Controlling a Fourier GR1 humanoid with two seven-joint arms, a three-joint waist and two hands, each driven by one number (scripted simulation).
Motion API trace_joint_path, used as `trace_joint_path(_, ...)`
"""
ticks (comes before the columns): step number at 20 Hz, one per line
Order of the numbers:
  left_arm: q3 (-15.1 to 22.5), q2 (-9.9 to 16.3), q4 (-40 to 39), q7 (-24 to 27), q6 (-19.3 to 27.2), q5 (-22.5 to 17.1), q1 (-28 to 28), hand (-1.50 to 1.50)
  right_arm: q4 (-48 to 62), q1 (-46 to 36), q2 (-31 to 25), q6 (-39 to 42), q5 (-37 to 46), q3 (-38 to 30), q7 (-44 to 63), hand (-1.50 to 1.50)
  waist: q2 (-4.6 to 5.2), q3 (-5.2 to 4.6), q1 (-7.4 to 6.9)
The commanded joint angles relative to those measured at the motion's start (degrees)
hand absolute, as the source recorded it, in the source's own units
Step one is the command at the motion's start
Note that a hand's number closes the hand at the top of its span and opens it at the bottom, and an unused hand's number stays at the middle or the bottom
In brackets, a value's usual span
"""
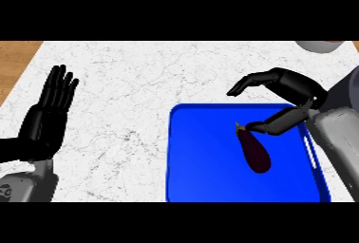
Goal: Pick the eggplant from the tray and place it in the pot
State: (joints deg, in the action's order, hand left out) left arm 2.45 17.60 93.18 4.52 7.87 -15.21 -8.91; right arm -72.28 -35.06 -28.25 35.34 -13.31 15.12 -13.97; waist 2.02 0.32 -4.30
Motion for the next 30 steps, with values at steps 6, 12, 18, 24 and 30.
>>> trace_joint_path(6, 0.15, -0.95, -2.26, -3.30, 1.62, 0.29, -4.77, 0.00, 5.64, -7.44, -10.89, 15.10, 10.57, 1.74, -25.24, -1.50, 0.14, 0.09, -0.02)
trace_joint_path(12, 0.50, -1.45, -4.23, -5.22, 2.59, 1.07, -8.21, 0.00, 4.54, -11.13, -16.27, 10.76, 22.22, 11.33, -31.62, -1.50, 0.03, -0.06, 0.00)
trace_joint_path(18, -0.32, -0.63, -5.28, -8.22, 3.43, 1.61, -10.93, 0.00, 6.04, -13.67, -16.44, 3.73, 30.82, 21.55, -37.72, -1.50, -0.93, -0.19, 1.24)
trace_joint_path(24, -1.36, -1.33, -7.94, -4.44, 2.74, 1.94, -9.18, 0.00, 11.28, -16.96, -12.90, -1.14, 37.24, 29.80, -37.68, -1.50, -1.33, -0.31, 1.89)
trace_joint_path(30, -0.88, -2.27, -6.30, -4.88, 2.67, 2.08, -7.73, 0.00, 21.21, -16.91, -10.27, -6.08, 40.71, 34.18, -42.00, -1.50, -1.30, -0.28, 1.78)
